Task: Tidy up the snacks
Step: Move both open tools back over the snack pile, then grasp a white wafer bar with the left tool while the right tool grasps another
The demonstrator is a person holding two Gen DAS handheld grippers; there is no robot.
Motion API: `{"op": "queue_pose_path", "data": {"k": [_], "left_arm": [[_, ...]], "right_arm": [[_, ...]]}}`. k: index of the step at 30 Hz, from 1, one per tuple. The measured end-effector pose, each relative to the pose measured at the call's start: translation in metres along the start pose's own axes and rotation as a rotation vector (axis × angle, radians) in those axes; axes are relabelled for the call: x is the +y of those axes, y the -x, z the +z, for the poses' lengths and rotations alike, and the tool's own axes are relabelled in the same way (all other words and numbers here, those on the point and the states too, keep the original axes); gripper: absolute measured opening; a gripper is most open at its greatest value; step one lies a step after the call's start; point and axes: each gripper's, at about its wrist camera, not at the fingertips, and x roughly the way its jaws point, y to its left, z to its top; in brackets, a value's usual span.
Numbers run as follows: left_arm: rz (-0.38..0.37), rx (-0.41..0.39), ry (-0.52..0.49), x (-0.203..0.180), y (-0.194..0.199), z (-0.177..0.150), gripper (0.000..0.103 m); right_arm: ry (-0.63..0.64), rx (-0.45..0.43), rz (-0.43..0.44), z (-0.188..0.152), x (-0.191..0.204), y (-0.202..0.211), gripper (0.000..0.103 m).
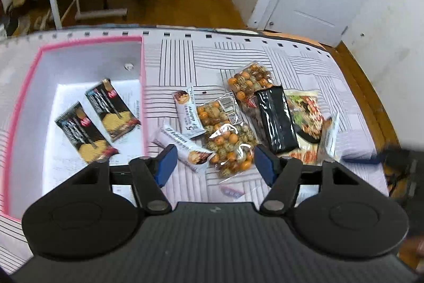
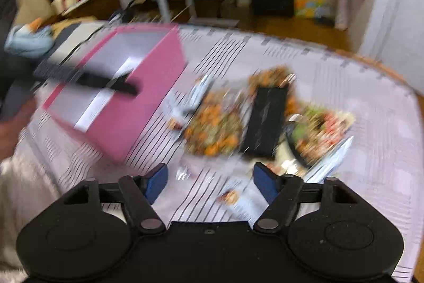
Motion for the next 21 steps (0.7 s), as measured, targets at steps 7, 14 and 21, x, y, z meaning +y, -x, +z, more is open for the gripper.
{"op": "queue_pose_path", "data": {"k": [7,14,21], "left_arm": [[0.157,0.062,0.097,0.002,-0.054,-0.002,0.06],[0.274,0.05,0.146,-0.013,-0.087,-0.014,0.06],[0.326,0.052,0.176,-0.026,-0.109,-0.023,0.051]], "right_arm": [[0.128,0.056,0.029,-0.011,-0.004,-0.045,0.066],[0.317,0.128,-0.036,-0.036,-0.024,-0.076,0.066],[0.402,0.133,-0.056,-0.056,-0.029,-0.086,0.066]]}}
